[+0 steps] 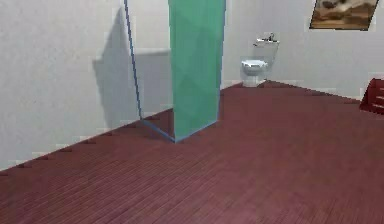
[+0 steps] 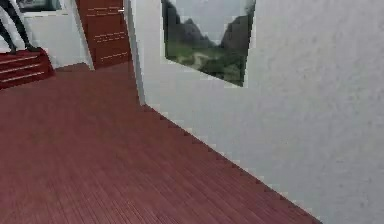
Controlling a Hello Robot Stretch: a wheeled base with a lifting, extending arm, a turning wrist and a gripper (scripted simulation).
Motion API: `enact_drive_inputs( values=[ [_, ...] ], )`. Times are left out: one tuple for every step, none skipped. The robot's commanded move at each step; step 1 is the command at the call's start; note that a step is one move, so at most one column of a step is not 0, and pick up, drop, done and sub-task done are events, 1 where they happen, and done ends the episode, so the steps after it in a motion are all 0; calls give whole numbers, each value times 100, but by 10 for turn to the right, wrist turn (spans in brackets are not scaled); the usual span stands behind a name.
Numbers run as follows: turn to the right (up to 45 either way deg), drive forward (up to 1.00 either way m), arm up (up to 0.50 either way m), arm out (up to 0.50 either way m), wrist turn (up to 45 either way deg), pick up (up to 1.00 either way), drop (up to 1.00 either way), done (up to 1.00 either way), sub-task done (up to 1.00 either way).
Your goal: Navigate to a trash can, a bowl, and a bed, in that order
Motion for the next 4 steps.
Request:
enact_drive_inputs(
  values=[
    [450,0,0,0,0,0,0,0,0],
    [120,0,0,0,0,0,0,0,0],
    [0,100,0,0,0,0,0,0,0],
    [30,0,0,0,0,0,0,0,0]
  ],
)
